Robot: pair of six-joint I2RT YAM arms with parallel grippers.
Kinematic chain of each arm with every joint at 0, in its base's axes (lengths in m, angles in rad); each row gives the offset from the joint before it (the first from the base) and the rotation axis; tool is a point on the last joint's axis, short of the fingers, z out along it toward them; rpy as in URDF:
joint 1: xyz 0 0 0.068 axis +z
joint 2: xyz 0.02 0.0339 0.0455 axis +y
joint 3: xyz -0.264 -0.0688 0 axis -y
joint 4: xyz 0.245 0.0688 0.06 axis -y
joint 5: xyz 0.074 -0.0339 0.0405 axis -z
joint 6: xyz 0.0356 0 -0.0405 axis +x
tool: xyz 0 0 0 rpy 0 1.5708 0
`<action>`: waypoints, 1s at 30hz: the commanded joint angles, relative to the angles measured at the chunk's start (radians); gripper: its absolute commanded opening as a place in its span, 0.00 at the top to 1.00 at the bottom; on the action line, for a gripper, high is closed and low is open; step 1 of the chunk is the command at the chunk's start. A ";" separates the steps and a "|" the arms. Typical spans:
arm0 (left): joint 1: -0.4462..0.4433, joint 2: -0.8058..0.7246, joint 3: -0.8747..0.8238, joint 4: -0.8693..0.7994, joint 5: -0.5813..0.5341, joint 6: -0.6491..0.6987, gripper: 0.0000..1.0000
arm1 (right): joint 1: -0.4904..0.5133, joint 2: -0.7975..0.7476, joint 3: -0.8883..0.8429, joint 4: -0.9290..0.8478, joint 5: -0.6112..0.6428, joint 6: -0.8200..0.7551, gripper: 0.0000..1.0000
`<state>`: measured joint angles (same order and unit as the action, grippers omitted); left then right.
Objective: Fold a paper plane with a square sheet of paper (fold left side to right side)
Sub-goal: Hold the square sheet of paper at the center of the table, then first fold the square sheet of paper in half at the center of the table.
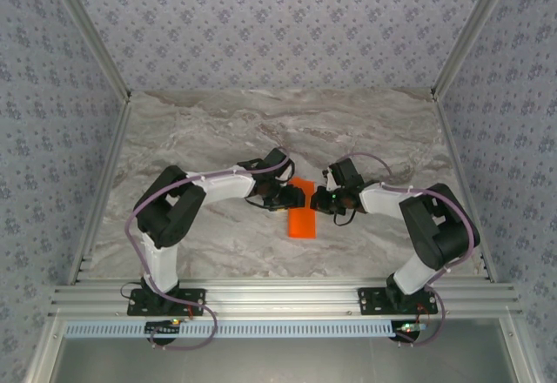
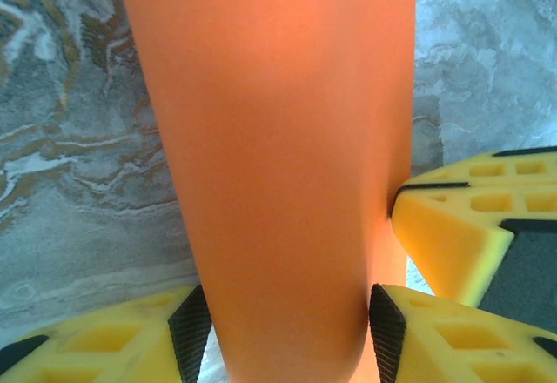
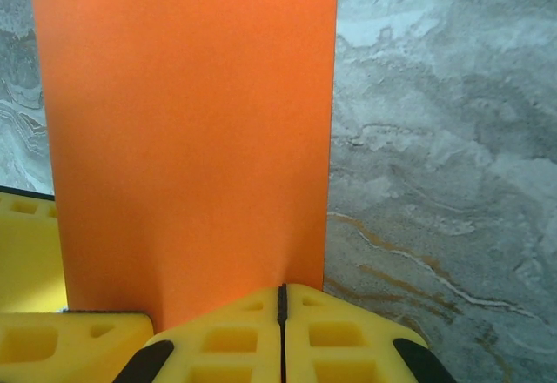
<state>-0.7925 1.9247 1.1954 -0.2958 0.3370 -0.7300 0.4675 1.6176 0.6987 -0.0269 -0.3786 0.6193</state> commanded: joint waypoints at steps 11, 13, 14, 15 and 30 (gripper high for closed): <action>-0.001 -0.165 -0.016 -0.111 -0.102 0.042 0.42 | 0.008 0.052 0.006 -0.111 0.056 -0.030 0.95; -0.001 -0.170 -0.020 -0.082 -0.062 0.043 0.43 | 0.008 0.053 0.006 -0.114 0.059 -0.031 0.95; -0.001 -0.168 -0.022 -0.064 -0.036 0.040 0.45 | 0.010 0.052 0.006 -0.114 0.061 -0.031 0.95; -0.001 -0.165 -0.023 -0.044 -0.009 0.035 0.47 | 0.009 0.052 0.006 -0.113 0.060 -0.031 0.95; -0.004 -0.065 -0.056 0.115 0.149 -0.012 0.68 | 0.014 0.062 0.018 -0.128 0.063 -0.037 0.95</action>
<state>-0.7940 1.8282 1.1522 -0.1970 0.4603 -0.7380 0.4706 1.6363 0.7258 -0.0536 -0.3779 0.6010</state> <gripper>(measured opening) 0.318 0.056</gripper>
